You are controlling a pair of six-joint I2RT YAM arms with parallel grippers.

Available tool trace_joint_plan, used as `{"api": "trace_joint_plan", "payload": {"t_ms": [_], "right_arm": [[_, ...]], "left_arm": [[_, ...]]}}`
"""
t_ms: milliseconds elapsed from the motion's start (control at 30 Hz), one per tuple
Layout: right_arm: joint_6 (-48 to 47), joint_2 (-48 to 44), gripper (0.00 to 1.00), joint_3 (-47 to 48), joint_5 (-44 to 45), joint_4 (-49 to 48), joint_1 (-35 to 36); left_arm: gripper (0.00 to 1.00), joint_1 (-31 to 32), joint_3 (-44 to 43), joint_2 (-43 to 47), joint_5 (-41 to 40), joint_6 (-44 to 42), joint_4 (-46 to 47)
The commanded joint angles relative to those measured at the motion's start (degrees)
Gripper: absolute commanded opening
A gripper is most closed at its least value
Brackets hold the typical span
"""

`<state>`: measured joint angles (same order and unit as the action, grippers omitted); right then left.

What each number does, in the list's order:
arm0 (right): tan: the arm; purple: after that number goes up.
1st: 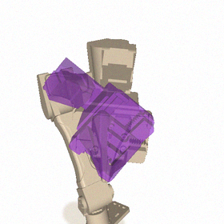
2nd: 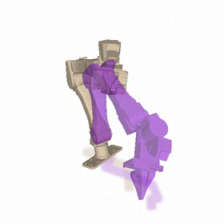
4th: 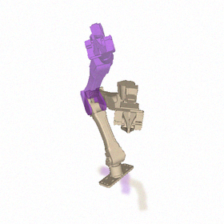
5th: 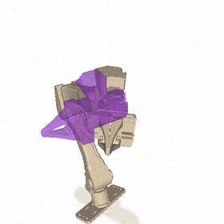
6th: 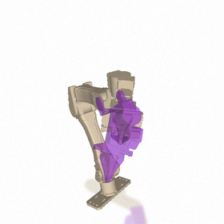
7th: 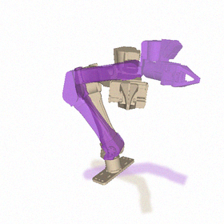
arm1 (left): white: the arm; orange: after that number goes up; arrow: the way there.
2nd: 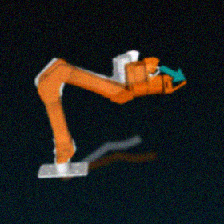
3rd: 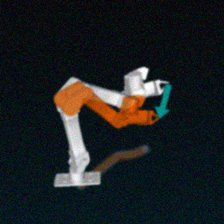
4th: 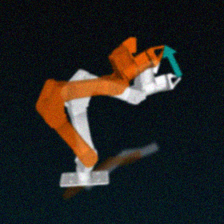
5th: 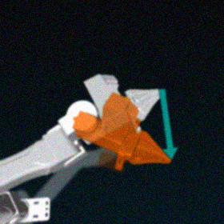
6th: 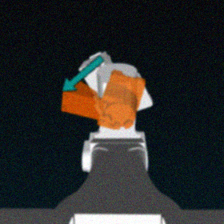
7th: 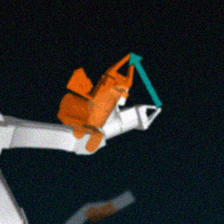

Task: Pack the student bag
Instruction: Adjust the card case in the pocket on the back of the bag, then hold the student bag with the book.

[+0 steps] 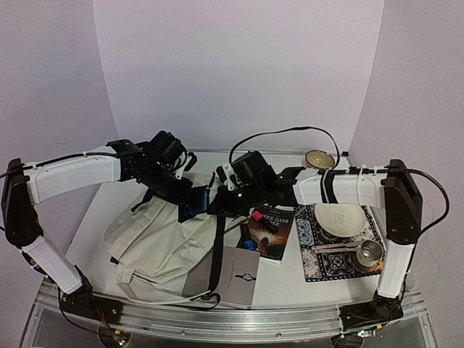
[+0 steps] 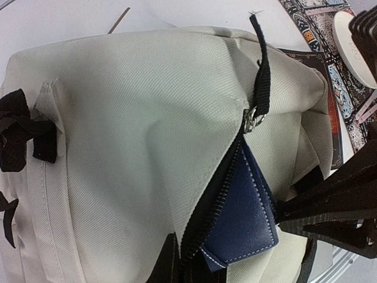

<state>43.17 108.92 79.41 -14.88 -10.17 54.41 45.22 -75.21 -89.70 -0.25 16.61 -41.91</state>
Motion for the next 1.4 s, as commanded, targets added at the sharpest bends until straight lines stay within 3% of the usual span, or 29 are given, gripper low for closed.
{"api": "trace_joint_plan", "payload": {"t_ms": [0,200,600,767,967,1167,1367], "right_arm": [[-3.6,2.1,0.02,6.4,3.2,1.6,-0.4],[-4.5,4.7,0.00,10.6,4.2,2.5,-0.9],[-8.1,8.6,0.01,15.8,6.5,4.8,-1.3],[-9.2,2.1,0.13,12.3,6.3,5.5,-1.5],[-8.3,-5.0,0.23,5.5,8.5,5.7,-5.1],[-7.0,-5.3,0.41,4.2,7.1,5.5,-8.3],[-5.8,-1.7,0.52,5.8,2.0,5.2,-9.6]], "left_arm": [[0.00,0.7,-0.1,4.5,7.1,-1.8,5.1],[0.00,0.9,0.4,4.7,10.5,-3.3,5.1],[0.00,0.9,1.3,5.1,9.8,-2.6,6.0],[0.00,0.9,3.1,5.2,3.8,-1.7,6.0],[0.00,1.0,3.6,4.9,4.6,-2.3,6.4],[0.00,0.9,4.3,5.8,5.6,-4.2,7.4],[0.00,0.9,4.7,6.1,6.9,-4.9,9.3]]}}
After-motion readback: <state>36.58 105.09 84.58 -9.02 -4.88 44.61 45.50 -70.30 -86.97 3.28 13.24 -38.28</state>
